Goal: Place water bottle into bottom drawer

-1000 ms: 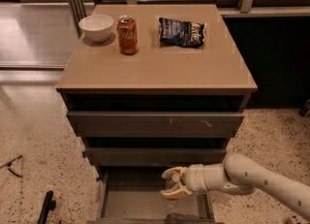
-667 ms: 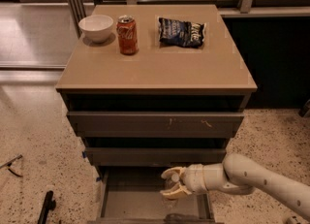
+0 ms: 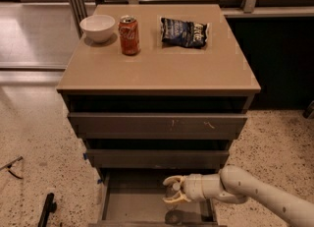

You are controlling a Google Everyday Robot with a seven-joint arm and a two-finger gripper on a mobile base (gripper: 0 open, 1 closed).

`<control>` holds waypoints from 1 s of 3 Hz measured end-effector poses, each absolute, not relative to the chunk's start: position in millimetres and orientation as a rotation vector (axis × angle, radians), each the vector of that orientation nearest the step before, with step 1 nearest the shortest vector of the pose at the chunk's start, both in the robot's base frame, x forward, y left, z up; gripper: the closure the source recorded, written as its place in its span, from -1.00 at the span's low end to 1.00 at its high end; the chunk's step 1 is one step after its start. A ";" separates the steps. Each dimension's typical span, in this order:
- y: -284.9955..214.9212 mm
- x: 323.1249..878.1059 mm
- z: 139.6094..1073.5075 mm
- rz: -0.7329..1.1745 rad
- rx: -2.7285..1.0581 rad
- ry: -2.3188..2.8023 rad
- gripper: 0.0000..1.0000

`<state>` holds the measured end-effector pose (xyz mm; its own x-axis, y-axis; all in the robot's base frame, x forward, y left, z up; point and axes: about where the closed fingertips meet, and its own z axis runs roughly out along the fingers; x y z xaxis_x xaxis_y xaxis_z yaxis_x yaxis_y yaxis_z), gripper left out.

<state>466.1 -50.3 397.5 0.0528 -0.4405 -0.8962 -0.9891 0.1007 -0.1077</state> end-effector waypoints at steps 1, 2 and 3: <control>-50.6 491.9 339.0 0.822 -1.436 1.506 1.00; -51.0 492.6 336.4 0.820 -1.434 1.505 1.00; -53.3 496.7 320.1 0.807 -1.422 1.495 1.00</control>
Offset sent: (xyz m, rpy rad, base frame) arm 0.0158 0.0020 -0.0458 0.0238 -0.0005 0.0080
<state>496.7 -53.3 320.1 0.0590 -0.4024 -0.9136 -0.9846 0.1277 -0.1198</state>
